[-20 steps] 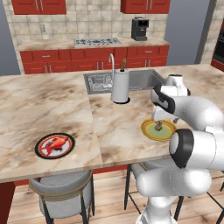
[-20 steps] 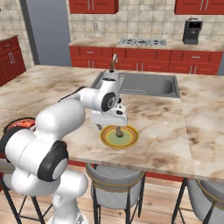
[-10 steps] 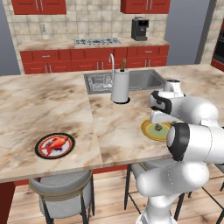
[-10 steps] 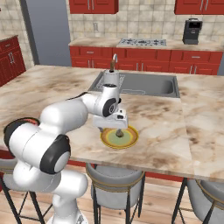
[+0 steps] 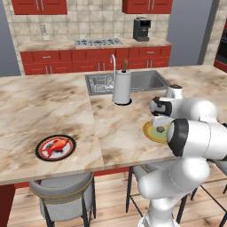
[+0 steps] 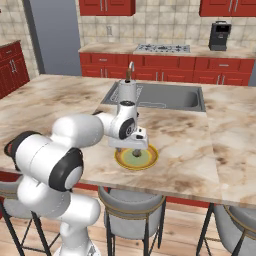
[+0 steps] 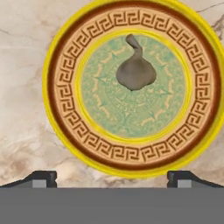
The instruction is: Transport the fish and garlic to the fridge. Place the fish on the rack containing meat and place the garlic on the rack containing the vegetable, ensuring meats and vegetables are on different racks.
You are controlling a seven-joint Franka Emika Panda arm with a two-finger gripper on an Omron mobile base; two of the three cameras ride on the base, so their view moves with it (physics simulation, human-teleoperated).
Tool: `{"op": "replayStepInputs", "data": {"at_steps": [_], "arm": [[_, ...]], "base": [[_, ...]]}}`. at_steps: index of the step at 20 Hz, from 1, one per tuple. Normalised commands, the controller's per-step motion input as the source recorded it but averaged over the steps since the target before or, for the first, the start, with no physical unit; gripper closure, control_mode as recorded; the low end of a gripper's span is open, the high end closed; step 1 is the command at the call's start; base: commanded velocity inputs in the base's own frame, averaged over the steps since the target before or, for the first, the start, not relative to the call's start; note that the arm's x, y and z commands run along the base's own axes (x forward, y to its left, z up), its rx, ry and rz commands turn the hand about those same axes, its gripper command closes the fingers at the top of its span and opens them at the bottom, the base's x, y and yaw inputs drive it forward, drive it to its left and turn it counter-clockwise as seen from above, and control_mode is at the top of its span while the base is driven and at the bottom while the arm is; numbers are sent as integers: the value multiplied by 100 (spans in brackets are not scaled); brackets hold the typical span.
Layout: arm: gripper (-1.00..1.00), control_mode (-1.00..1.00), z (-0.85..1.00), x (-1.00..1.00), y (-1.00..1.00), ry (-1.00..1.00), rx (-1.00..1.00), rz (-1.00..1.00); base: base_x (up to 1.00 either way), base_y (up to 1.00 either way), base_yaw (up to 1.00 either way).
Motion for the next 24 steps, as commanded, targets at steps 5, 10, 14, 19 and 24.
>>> {"op": "replayStepInputs", "data": {"at_steps": [5,10,14,19,24], "arm": [[-100,-100,-16,31,-13,-5,0,0],[-100,-100,-18,31,-4,-1,0,0],[-100,-100,-20,31,-3,-2,0,0],[-100,-100,-23,28,-10,0,0,0],[-100,-100,-20,27,-1,0,0,0]], "base": [[0,0,0],[0,0,0],[0,0,0],[0,0,0],[0,0,0]]}}
